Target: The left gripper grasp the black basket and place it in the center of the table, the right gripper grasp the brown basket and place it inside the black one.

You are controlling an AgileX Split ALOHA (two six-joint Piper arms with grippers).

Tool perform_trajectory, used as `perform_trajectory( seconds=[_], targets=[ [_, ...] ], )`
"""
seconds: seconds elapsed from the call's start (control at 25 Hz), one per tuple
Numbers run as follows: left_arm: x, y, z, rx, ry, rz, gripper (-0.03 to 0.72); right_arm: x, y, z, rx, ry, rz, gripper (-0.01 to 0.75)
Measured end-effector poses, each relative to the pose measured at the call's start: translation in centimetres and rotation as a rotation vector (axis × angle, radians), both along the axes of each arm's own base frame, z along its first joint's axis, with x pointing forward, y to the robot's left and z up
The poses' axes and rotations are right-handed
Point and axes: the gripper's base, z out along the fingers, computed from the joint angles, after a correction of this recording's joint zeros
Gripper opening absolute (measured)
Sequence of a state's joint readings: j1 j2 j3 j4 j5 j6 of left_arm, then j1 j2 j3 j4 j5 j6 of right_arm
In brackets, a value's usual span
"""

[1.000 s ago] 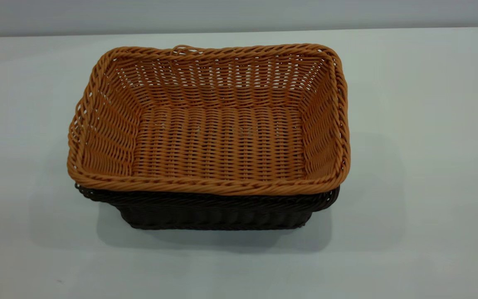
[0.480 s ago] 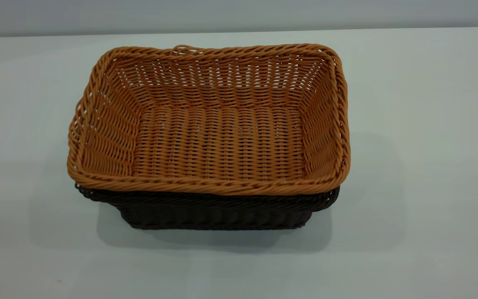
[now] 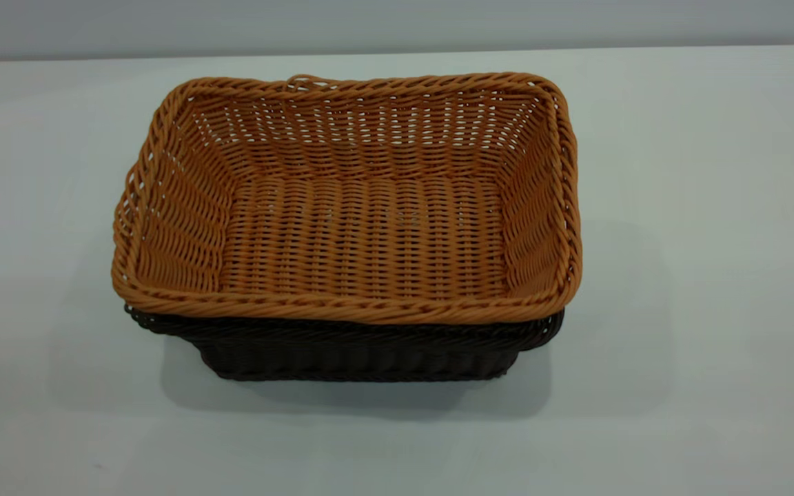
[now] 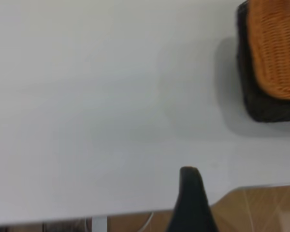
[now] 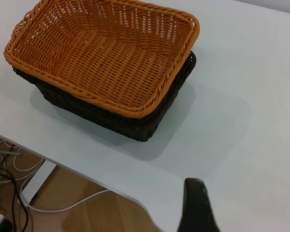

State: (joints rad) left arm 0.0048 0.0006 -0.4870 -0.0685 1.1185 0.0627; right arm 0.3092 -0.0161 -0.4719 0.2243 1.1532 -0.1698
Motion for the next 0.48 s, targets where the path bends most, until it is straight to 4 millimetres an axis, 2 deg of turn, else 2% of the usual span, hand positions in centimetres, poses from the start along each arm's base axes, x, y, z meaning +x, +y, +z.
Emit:
perform_trajectory(
  seconds=[0.12,0.48],
  targets=[
    [-0.28,0.12,-0.03,0.004,-0.020,-0.025,0.488,0.00,0.00,0.00,0.000,0.000,0.000,0.398],
    [-0.26,0.65,-0.04,-0.019,-0.017,0.061,0.488,0.00,0.01,0.00,0.001,0.000,0.001,0.315]
  ],
)
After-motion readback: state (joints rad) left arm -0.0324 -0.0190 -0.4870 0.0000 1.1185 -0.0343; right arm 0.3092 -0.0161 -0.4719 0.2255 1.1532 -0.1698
